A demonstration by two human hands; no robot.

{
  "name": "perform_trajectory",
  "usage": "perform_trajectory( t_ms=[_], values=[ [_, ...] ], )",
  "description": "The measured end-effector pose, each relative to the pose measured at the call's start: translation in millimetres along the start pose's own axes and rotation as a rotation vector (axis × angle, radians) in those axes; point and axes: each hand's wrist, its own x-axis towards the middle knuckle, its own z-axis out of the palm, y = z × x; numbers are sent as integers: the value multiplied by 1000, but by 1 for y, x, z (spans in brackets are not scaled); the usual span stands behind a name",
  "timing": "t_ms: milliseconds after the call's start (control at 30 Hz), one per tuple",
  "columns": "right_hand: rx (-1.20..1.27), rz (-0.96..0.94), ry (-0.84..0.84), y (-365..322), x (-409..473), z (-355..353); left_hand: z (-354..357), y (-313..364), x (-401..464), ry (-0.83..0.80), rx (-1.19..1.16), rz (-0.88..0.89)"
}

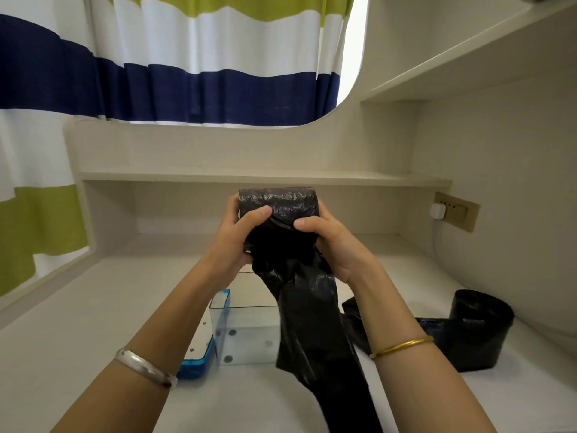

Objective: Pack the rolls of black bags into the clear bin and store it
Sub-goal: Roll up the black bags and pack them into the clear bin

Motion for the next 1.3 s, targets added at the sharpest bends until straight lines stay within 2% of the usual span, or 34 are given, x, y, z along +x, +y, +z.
perform_trajectory(
  t_ms=[300, 467, 633, 867, 967, 1067, 1200, 1300],
  values=[
    [-35, -71, -120, 2, -5, -8, 5, 4, -3, -17, -83, -114],
    [-29, -62, -128, 1, -7, -11, 4, 3, -5, -107, -118, -198],
    [-30, -50, -140, 4, -10, -13, 4, 0, -6, -112, -121, -227],
    [-11, -43, -136, 4, -11, -15, 5, 1, -5, -70, -174, -158],
    [87, 22, -87, 3, -11, -14, 4, 0, -1, -42, -141, -60],
    [70, 124, -27, -2, -11, -9, 5, 1, -2, -61, -60, 10],
    [3, 94, 73, 2, -7, -7, 4, -1, -5, -84, -20, -1],
    [5, 42, 42, 5, -5, -8, 5, -2, -5, -40, -48, -46]
  ],
)
